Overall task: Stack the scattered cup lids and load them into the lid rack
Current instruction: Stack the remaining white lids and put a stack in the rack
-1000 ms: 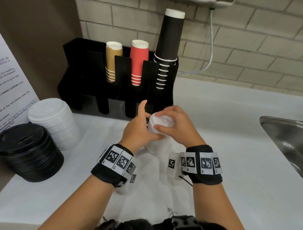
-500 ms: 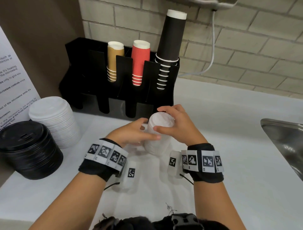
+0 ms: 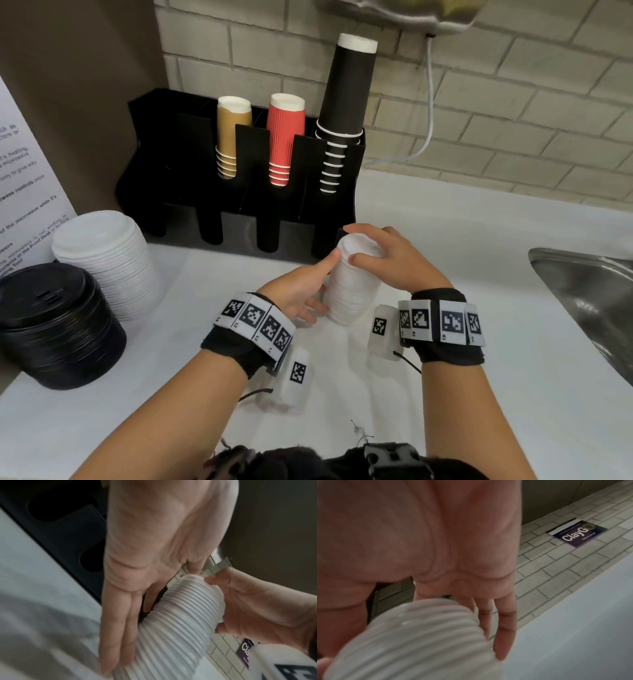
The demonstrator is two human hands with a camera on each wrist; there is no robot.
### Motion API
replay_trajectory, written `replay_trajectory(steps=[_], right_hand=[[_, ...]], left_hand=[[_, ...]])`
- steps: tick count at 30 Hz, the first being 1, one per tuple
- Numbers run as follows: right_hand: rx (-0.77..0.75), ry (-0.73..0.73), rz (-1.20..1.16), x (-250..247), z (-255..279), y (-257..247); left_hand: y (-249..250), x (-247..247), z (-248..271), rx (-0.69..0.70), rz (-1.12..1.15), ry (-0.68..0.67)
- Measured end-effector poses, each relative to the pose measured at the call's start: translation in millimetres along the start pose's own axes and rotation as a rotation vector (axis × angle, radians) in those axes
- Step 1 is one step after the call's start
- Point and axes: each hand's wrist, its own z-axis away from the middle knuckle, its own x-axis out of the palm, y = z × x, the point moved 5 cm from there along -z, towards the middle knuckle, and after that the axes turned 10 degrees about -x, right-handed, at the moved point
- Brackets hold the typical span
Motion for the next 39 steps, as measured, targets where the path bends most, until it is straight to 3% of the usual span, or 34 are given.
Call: replay_trajectory(steps=[7, 14, 18, 21, 24, 28, 32, 39], right_hand=[[0.067, -0.128, 0.128, -1, -5, -7], [0.105, -0.155, 0.209, -2, -11, -13], [0.116, -0.099, 0.225, -9, -13, -22], [0.018, 0.044, 0.222, -24, -12, -44], [-0.204, 0.098, 0.024, -13, -11, -91], [-0.358, -0.03, -0.208, 41, -18, -137], [-0.369, -0.095, -0.274, 71, -24, -151], [-0.296, -0.203, -0.287, 78, -29, -148]], left_hand=[[-9, -46, 12, 0.1, 0.044, 0.147], [-32, -91, 29, 0.155, 0.1, 0.161], [-37, -106, 38, 0.198, 0.123, 0.162], [-33, -115, 49, 0.316, 0.163, 0.192], [-21, -114, 62, 0.466, 0.207, 0.115], [-11, -104, 72, 0.576, 0.349, -0.122], [-15, -110, 77, 0.66, 0.508, -0.162], [-29, -127, 78, 0.627, 0.459, -0.167]])
